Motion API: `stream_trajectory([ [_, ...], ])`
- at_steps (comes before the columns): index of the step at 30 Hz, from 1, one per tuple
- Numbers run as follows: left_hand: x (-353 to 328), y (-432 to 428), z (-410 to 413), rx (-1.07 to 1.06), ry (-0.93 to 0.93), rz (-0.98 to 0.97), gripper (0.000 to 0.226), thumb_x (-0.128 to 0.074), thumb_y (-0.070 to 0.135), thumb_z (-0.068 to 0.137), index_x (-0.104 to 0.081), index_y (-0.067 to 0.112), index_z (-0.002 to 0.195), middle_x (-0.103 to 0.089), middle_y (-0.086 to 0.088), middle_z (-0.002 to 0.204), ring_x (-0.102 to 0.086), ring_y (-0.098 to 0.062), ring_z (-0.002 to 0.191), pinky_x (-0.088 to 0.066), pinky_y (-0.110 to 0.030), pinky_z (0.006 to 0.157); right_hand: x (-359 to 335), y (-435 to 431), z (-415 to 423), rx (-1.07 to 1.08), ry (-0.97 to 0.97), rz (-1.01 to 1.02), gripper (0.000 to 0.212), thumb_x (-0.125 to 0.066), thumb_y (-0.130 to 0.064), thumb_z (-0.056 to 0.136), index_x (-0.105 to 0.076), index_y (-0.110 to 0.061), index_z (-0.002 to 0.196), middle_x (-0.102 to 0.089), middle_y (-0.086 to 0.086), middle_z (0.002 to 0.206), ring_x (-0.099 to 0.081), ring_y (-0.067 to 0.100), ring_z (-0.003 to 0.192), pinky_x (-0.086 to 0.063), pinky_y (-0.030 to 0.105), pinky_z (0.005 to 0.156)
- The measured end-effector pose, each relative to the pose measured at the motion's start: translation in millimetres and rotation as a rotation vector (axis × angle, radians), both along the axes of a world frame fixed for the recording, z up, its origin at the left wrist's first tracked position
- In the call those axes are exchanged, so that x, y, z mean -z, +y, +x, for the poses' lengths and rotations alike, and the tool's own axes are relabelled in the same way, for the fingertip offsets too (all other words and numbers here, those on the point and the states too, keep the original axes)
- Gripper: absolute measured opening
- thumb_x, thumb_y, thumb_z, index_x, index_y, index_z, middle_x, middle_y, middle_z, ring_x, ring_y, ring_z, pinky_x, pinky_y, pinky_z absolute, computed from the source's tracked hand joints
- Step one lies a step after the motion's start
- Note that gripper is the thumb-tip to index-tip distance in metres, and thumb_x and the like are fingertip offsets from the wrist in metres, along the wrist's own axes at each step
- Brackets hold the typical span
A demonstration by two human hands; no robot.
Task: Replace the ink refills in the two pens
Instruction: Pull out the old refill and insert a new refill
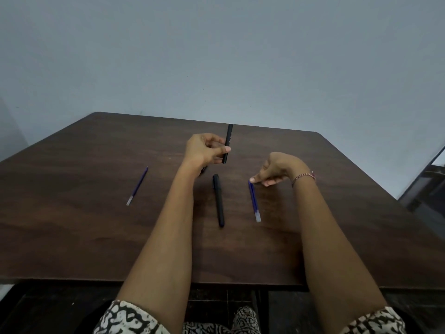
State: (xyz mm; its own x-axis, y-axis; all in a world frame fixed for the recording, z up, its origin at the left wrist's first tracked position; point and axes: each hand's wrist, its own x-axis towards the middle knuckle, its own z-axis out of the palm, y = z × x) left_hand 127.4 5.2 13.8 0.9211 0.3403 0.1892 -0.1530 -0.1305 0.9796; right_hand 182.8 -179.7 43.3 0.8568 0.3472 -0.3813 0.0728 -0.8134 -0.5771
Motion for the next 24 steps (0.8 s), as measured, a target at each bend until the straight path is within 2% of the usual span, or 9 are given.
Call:
stream_trajectory([
  [5, 0, 0, 0, 0.021, 0.0, 0.002, 0.017, -0.077, 0.005, 0.073, -0.066, 0.009, 0.086, -0.067, -0.006, 0.076, -0.067, -0.015, 0.07, -0.058, -0.025, 0.056, 1, -1, 0, -0.001, 0.004, -0.005, 0.026, -0.077, -0.011, 0.077, -0.069, 0.002, 0.098, -0.064, -0.004, 0.045, -0.058, 0.002, 0.038, -0.048, 0.011, 0.042],
  [9, 1, 0, 0, 0.015, 0.004, -0.009, 0.021, -0.077, 0.005, 0.073, -0.066, 0.006, 0.09, -0.067, -0.007, 0.079, -0.067, -0.016, 0.073, -0.059, -0.026, 0.057, -2, -7, 4, -0.008, -0.017, -0.002, 0.025, -0.069, 0.002, 0.081, -0.067, 0.005, 0.105, -0.066, -0.006, 0.049, -0.062, 0.004, 0.043, -0.053, 0.012, 0.048],
  [12, 0, 0, 0, 0.011, 0.009, -0.006, 0.019, -0.077, 0.005, 0.073, -0.066, 0.008, 0.089, -0.067, -0.008, 0.081, -0.067, -0.017, 0.074, -0.059, -0.026, 0.057, -3, -10, 8, 0.052, -0.072, -0.029, 0.015, -0.071, -0.009, 0.082, -0.067, 0.005, 0.086, -0.065, 0.007, 0.062, -0.062, 0.011, 0.043, -0.054, 0.017, 0.045],
  [14, -1, 0, 0, 0.008, 0.015, 0.001, 0.017, -0.077, 0.005, 0.073, -0.066, 0.01, 0.086, -0.067, -0.009, 0.082, -0.067, -0.018, 0.075, -0.059, -0.027, 0.057, -1, -10, 8, 0.058, -0.062, -0.1, 0.026, -0.074, -0.022, 0.081, -0.064, 0.0, 0.072, -0.063, 0.01, 0.063, -0.061, 0.014, 0.044, -0.054, 0.02, 0.046],
  [17, -1, -1, -1, 0.004, 0.015, 0.007, 0.016, -0.077, 0.006, 0.073, -0.066, 0.013, 0.083, -0.067, -0.008, 0.081, -0.068, -0.017, 0.074, -0.058, -0.026, 0.056, 1, -12, 7, 0.033, -0.011, -0.236, 0.031, -0.076, -0.031, 0.078, -0.064, -0.004, 0.071, -0.063, 0.008, 0.07, -0.059, 0.019, 0.062, -0.057, 0.026, 0.071],
  [19, -1, -1, -1, 0.006, 0.017, 0.014, 0.016, -0.077, 0.006, 0.073, -0.066, 0.013, 0.083, -0.067, -0.008, 0.081, -0.067, -0.017, 0.075, -0.059, -0.028, 0.059, 0, -13, 6, 0.019, 0.011, -0.281, 0.029, -0.076, -0.032, 0.078, -0.064, -0.006, 0.069, -0.061, 0.007, 0.073, -0.055, 0.02, 0.071, -0.052, 0.03, 0.087],
  [20, -1, -2, -1, 0.007, 0.015, 0.018, 0.016, -0.077, 0.007, 0.073, -0.066, 0.013, 0.083, -0.067, -0.008, 0.08, -0.067, -0.017, 0.075, -0.059, -0.028, 0.059, -1, -13, 6, 0.014, 0.017, -0.29, 0.028, -0.075, -0.031, 0.078, -0.065, -0.007, 0.068, -0.06, 0.006, 0.071, -0.054, 0.018, 0.069, -0.051, 0.029, 0.085],
  [23, -3, -4, -3, 0.015, 0.007, 0.049, 0.016, -0.078, 0.007, 0.073, -0.066, 0.015, 0.08, -0.067, -0.005, 0.077, -0.067, -0.013, 0.072, -0.057, -0.022, 0.055, -3, -13, 4, 0.013, 0.008, -0.295, 0.024, -0.075, -0.026, 0.08, -0.065, -0.008, 0.068, -0.061, 0.002, 0.059, -0.053, 0.012, 0.055, -0.05, 0.018, 0.058],
  [24, -4, -5, -3, 0.019, 0.005, 0.057, 0.016, -0.078, 0.007, 0.072, -0.066, 0.016, 0.08, -0.067, -0.005, 0.077, -0.067, -0.013, 0.071, -0.056, -0.021, 0.054, -4, -13, 3, 0.017, -0.001, -0.284, 0.023, -0.076, -0.023, 0.079, -0.064, -0.006, 0.069, -0.062, 0.002, 0.056, -0.054, 0.012, 0.053, -0.051, 0.018, 0.054],
])
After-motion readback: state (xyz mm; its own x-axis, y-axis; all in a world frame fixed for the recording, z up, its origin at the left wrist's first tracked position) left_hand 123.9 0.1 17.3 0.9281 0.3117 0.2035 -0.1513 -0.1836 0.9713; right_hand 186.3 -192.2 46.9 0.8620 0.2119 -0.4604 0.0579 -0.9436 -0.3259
